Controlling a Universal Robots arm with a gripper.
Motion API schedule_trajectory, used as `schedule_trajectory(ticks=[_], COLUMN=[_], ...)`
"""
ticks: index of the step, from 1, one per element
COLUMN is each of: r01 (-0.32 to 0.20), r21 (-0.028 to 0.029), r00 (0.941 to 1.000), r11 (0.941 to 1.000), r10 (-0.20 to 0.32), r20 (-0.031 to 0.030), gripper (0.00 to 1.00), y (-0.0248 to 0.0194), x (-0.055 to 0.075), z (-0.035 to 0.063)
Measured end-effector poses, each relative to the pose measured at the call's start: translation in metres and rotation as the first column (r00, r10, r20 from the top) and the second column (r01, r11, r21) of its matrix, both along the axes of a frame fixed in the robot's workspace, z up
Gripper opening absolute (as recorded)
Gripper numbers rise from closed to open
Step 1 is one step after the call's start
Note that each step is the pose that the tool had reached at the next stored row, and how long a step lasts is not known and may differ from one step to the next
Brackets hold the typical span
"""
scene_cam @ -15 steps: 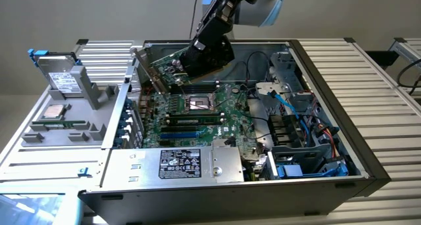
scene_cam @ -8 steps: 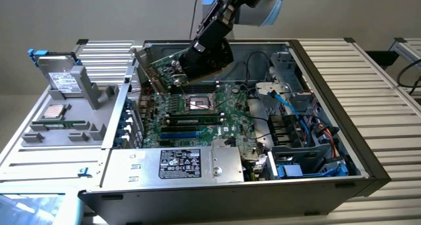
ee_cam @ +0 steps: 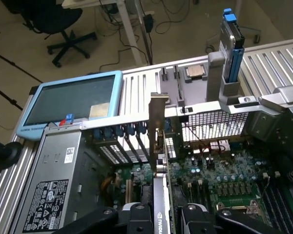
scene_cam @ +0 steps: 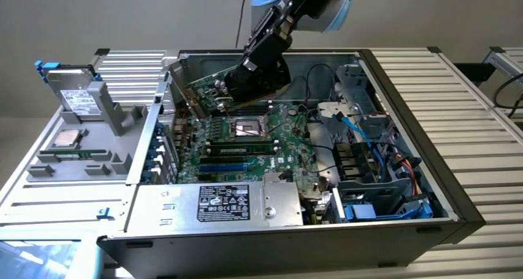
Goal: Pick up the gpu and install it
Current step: 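Insert the gpu into the slot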
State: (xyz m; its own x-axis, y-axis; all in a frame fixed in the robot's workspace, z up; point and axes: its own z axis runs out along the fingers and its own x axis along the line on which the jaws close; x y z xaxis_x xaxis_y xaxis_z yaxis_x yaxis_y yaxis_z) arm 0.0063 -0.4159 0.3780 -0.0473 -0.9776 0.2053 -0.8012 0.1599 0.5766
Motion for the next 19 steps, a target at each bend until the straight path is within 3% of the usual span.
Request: schedule_trajectory(ticks=[6,13,16,19], r01=[-0.002,-0.003,-0.003,-0.003], r21=[0.0005,0.0043,0.0045,0.0045], r00=[0.9998,0.9980,0.9974,0.9972], r11=[1.0000,1.0000,1.0000,1.0000], r10=[0.002,0.003,0.004,0.004], r20=[-0.0215,-0.0635,-0.0717,-0.0753], gripper=[0.28,0.28,0.28,0.28], y=[0.0000,0.0001,0.0001,0.0002], x=[0.000,0.001,0.001,0.001], z=[-0.0073,-0.0123,-0.0169,-0.0224])
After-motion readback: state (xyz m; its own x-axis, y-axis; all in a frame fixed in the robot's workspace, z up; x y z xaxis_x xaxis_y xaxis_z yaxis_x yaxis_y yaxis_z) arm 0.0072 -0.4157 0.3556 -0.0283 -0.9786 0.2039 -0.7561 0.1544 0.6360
